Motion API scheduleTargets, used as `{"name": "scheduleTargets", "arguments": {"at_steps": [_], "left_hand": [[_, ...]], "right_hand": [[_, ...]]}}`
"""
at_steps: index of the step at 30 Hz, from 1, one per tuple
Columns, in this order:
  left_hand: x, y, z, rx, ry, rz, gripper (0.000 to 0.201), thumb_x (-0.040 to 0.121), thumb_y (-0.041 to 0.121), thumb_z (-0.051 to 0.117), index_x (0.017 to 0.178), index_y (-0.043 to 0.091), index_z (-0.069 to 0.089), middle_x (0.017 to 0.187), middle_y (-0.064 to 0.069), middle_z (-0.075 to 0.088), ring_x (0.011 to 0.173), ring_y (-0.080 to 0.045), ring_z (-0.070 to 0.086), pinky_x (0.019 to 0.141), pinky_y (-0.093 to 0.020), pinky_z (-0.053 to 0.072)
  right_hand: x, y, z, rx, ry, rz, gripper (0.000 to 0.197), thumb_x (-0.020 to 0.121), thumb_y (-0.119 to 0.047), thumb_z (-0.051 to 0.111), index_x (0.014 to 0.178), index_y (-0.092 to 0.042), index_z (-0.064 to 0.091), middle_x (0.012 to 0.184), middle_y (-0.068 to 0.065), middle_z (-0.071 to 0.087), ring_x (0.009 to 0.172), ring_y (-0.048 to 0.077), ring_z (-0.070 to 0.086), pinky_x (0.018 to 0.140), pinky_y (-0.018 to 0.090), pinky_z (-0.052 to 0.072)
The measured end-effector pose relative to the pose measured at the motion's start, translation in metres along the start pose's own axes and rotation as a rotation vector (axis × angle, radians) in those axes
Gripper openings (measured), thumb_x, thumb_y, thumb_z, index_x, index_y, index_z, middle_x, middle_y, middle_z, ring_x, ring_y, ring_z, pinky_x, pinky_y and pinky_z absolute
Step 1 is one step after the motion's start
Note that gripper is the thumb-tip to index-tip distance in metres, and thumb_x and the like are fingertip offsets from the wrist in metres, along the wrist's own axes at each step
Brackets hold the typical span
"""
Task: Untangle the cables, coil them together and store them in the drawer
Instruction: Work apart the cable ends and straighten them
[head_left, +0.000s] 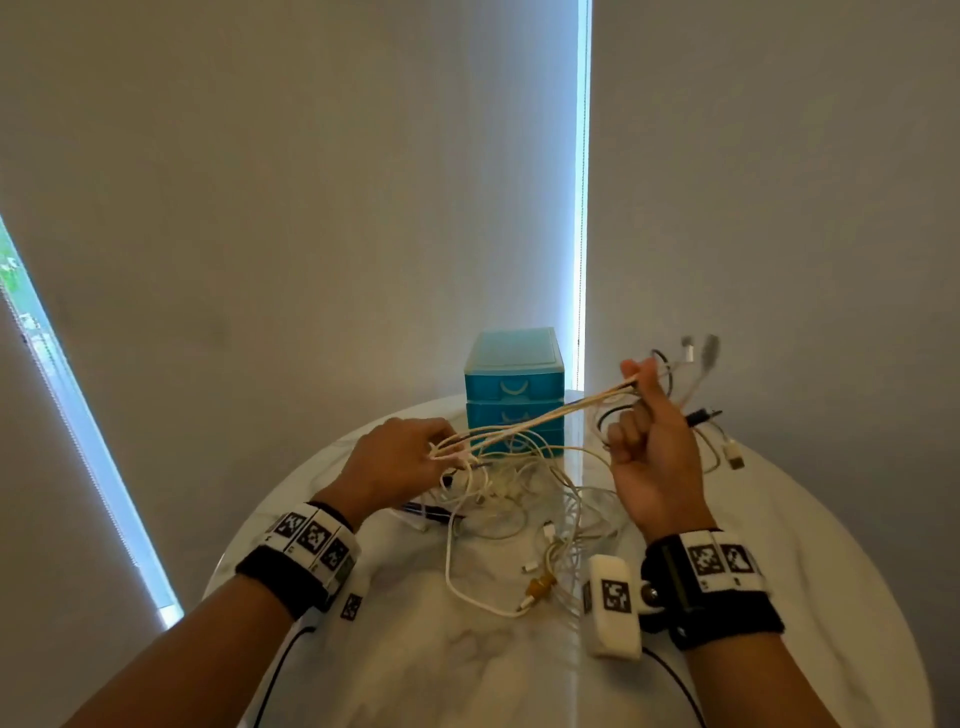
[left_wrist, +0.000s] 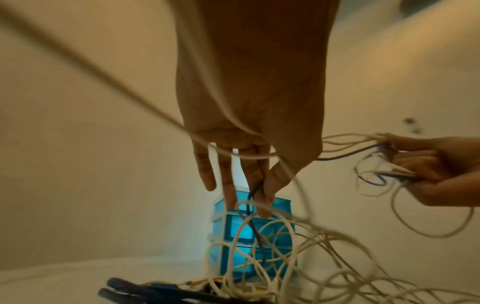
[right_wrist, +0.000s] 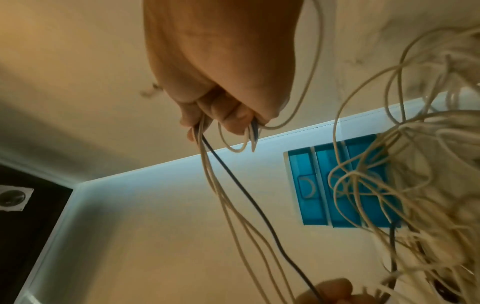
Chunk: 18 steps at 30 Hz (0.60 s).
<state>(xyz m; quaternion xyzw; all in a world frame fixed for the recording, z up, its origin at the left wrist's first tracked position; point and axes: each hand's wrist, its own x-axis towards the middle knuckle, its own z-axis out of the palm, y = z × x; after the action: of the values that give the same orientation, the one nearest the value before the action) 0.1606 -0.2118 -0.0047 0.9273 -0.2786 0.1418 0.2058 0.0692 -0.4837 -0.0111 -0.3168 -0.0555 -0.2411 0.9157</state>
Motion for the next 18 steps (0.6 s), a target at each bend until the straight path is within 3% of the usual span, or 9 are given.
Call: {"name": "scheduleTargets", "arguments": {"at_steps": [2,6,8,11,13,14,16,18], "left_hand": [[0.002,-0.009,0.001,-0.030,0.011,-0.001,0.015,0.092,0.051,0.077,0.097,0.037,0.078,0.086,0.023,0.073,0.084,0.000,0.068,0.071,-0.026,0.050],[0.011,-0.013,0.008,-0.227,-0.022,0.110,0.017,0.100,0.045,0.068,0.097,0.033,0.080,0.092,0.019,0.078,0.090,-0.001,0.072,0.085,-0.038,0.059],[0.014,-0.006,0.007,-0.277,0.006,0.126,0.020,0.107,0.034,0.061,0.100,0.030,0.080,0.095,0.019,0.080,0.095,0.000,0.073,0.092,-0.037,0.057],[0.018,0.005,0.006,-0.307,0.045,0.149,0.027,0.113,0.028,0.052,0.102,0.025,0.076,0.090,0.017,0.080,0.092,0.001,0.073,0.092,-0.032,0.056],[0.017,0.011,0.006,-0.272,0.040,0.167,0.025,0.112,0.021,0.052,0.099,0.027,0.073,0.085,0.016,0.078,0.084,-0.001,0.074,0.086,-0.033,0.059],[0.016,0.014,0.007,-0.232,0.021,0.183,0.024,0.110,0.020,0.054,0.098,0.031,0.072,0.083,0.017,0.077,0.081,-0.002,0.074,0.084,-0.035,0.060],[0.010,0.024,0.009,-0.104,-0.052,0.214,0.019,0.105,0.022,0.056,0.099,0.034,0.070,0.083,0.017,0.074,0.079,-0.004,0.071,0.080,-0.038,0.061],[0.003,0.034,0.011,0.007,-0.123,0.249,0.020,0.098,0.026,0.051,0.104,0.030,0.069,0.084,0.018,0.069,0.080,-0.009,0.068,0.078,-0.038,0.060]], "right_hand": [[-0.002,0.000,-0.004,0.002,0.046,-0.019,0.032,0.110,-0.039,0.057,0.121,-0.014,0.073,0.052,-0.008,0.021,0.043,0.005,0.019,0.042,0.020,0.022],[0.000,0.018,-0.003,-0.070,0.089,0.008,0.049,0.105,-0.049,0.059,0.133,-0.010,0.069,0.057,-0.008,0.021,0.045,0.005,0.020,0.042,0.020,0.025],[-0.006,0.029,0.006,-0.140,0.037,0.088,0.060,0.097,-0.059,0.066,0.128,-0.008,0.070,0.059,-0.007,0.022,0.048,0.006,0.022,0.047,0.022,0.026],[-0.021,0.051,0.019,-0.285,-0.096,0.217,0.077,0.088,-0.067,0.073,0.133,-0.005,0.066,0.064,-0.004,0.021,0.053,0.009,0.022,0.059,0.030,0.023],[-0.031,0.060,0.027,-0.425,-0.162,0.208,0.070,0.088,-0.066,0.077,0.119,-0.003,0.072,0.063,-0.001,0.024,0.056,0.014,0.022,0.064,0.037,0.021],[-0.034,0.062,0.030,-0.509,-0.176,0.178,0.059,0.088,-0.065,0.078,0.106,-0.009,0.078,0.059,-0.002,0.029,0.056,0.015,0.024,0.062,0.038,0.021],[-0.039,0.061,0.035,-0.634,-0.167,0.118,0.035,0.091,-0.060,0.077,0.088,-0.025,0.082,0.053,-0.009,0.044,0.052,0.011,0.032,0.055,0.028,0.027],[-0.039,0.059,0.036,-0.660,-0.130,0.072,0.037,0.091,-0.052,0.079,0.102,-0.016,0.082,0.053,-0.017,0.056,0.048,0.000,0.047,0.051,0.015,0.036]]}}
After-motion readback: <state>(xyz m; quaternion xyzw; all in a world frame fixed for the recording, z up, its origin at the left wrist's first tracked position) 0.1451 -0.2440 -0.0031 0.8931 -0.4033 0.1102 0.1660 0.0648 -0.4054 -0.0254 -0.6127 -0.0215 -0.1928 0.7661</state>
